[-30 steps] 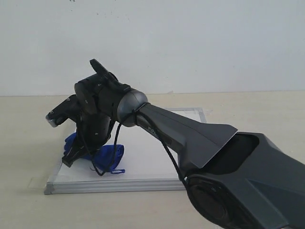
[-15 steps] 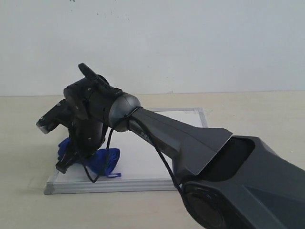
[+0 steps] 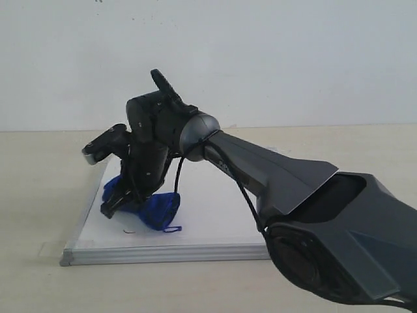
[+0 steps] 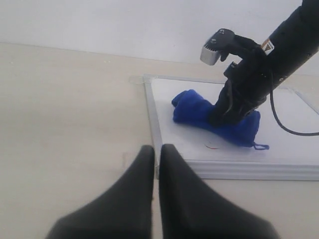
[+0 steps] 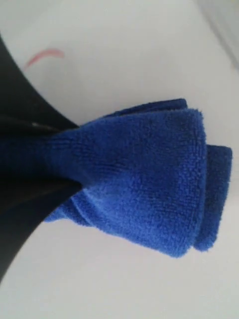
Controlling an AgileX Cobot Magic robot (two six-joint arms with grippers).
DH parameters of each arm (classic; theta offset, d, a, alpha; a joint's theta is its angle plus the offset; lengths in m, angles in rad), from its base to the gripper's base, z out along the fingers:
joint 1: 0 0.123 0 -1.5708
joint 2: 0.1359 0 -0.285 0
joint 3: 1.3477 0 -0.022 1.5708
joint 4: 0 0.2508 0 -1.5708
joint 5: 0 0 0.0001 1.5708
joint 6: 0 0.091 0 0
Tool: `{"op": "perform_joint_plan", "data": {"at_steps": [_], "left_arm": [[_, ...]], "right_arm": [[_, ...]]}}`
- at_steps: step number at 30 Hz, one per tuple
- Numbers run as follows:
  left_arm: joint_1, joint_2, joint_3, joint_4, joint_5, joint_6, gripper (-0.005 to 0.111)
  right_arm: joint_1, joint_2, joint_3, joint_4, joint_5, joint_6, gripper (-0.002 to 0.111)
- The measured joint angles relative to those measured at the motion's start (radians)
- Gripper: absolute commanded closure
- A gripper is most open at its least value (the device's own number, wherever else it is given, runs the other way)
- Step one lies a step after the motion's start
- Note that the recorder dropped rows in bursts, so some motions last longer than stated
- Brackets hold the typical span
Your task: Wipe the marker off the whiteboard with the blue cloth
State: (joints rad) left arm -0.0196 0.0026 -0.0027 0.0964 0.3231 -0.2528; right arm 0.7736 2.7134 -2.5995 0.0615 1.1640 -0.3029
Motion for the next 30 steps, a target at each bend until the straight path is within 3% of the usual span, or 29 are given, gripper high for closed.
{"op": "perform_joint_plan", "data": {"at_steps": [4,8,20,30], "left_arm": [[0.000,0.000,0.000,0.000,0.000,0.000,0.103],[0.000,0.000,0.000,0.000,0.000,0.000,0.103],[0.000,0.000,0.000,0.000,0.000,0.000,0.103],[0.000,0.000,0.000,0.000,0.000,0.000,0.103]], "right_arm": [[0.034,0.000,0.000,0.172,0.000,-0.048,0.108],[0.071,0.000,0.000,0.215,0.002,-0.063,0.108],[0.099,-0.001,0.000,-0.084,-0.002,0.009,0.108],[-0.019,-0.002,0.000,-0.193,0.002,-0.019,0.108]]}}
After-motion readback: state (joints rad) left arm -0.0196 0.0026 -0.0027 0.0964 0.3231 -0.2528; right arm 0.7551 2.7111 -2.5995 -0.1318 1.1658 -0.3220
